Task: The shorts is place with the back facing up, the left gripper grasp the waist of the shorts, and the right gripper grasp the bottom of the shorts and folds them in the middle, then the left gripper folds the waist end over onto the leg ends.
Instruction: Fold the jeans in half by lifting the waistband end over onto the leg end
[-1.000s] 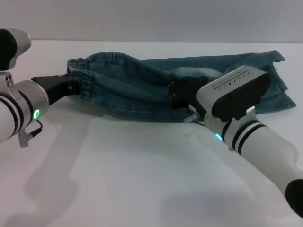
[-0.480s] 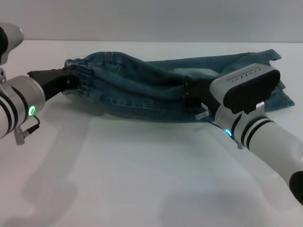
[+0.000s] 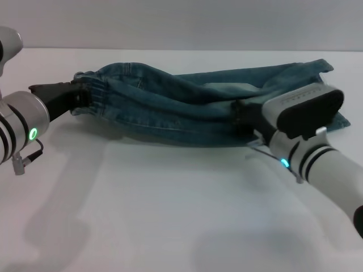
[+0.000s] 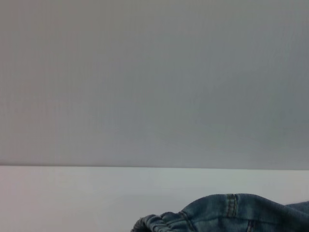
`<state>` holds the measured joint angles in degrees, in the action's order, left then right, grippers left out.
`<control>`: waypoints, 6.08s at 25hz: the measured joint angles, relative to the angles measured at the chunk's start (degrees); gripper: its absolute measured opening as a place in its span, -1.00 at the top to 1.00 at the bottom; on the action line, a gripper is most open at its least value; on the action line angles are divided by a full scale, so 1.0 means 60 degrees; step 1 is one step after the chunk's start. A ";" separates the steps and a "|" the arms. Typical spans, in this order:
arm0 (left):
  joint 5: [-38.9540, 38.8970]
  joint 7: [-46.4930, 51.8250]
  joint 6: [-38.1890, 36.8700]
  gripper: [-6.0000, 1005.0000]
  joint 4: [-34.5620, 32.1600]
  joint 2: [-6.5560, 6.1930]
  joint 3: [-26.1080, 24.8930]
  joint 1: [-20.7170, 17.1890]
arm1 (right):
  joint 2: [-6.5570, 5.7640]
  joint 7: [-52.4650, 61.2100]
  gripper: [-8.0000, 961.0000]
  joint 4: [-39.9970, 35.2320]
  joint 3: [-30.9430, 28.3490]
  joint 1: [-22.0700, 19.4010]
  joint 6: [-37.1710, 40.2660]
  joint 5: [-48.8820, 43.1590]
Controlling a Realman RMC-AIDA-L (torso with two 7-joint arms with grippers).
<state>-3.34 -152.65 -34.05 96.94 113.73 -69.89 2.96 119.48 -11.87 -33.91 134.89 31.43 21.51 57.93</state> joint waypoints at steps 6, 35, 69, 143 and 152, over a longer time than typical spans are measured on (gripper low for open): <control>0.0000 -0.0003 0.0006 0.96 0.0001 -0.0014 0.0030 -0.0077 | -0.0084 0.0107 0.98 0.0938 -0.0747 0.0417 0.0189 -0.0052; 0.0000 -0.0003 0.0051 0.96 -0.0001 0.0054 0.0211 -0.0104 | -0.0002 0.0059 0.97 0.0388 -0.0780 0.0154 0.0781 -0.0863; 0.0000 0.0002 0.0090 0.96 0.1175 0.0073 0.0229 -0.0269 | 0.0037 0.1622 0.95 0.1755 0.0281 0.1251 0.0864 -0.0768; 0.0000 -0.0489 0.1262 0.97 0.2724 -0.0059 0.0969 -0.0488 | 0.0053 0.2957 0.93 -0.0824 0.2359 0.1522 0.0199 -0.0790; 0.0000 -0.0487 0.1268 0.97 0.2652 -0.0061 0.0940 -0.0503 | -0.0007 0.3023 0.92 -0.0402 0.1808 0.1150 0.0379 -0.0819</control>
<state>-3.34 -155.57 -26.44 112.86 113.37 -64.25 -0.06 119.44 6.27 -36.32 145.74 38.32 23.78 53.01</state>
